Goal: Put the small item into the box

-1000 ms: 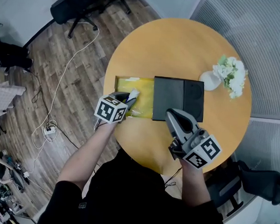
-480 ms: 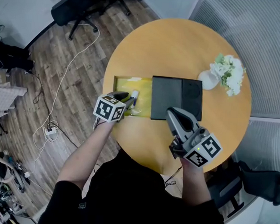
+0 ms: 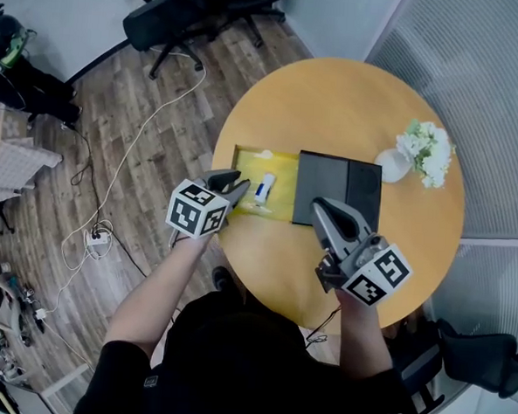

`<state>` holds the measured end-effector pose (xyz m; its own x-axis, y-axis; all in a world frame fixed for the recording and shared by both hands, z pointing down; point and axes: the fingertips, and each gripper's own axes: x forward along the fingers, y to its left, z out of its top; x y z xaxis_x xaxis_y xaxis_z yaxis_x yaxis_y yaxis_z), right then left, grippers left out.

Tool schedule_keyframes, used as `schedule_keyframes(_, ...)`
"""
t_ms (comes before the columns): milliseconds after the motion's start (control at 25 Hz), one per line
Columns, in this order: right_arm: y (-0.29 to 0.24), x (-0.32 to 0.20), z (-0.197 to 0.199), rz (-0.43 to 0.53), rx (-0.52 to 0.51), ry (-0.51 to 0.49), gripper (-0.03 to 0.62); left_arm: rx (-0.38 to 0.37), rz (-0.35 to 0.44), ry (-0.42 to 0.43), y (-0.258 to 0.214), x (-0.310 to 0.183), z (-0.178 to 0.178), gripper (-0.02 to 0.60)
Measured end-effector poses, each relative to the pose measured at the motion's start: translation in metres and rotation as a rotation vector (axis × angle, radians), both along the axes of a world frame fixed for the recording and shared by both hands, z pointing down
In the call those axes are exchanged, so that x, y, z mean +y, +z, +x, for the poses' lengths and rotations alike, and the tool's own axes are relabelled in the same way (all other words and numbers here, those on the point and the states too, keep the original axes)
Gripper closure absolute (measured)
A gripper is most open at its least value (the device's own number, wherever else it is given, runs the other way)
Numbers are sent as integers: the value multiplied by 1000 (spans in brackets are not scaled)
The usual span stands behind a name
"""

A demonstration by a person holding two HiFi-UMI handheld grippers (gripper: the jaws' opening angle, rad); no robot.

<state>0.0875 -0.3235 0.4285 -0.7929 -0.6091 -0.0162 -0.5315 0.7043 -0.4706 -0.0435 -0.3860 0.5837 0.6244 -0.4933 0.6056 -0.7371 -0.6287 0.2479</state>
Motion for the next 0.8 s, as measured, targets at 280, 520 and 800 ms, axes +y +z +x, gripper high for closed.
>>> schedule_keyframes(280, -39, 10, -40, 90, 32, -28, 557, 74, 129, 6, -62, 27, -35, 470)
schedule_keyframes(520, -66, 26, -81, 138, 39, -42, 557, 116, 231, -15, -113, 57, -87, 471)
schedule_keyframes(800, -90, 45, -118, 182, 56, -48, 557, 137, 334, -88, -157, 84, -158, 471)
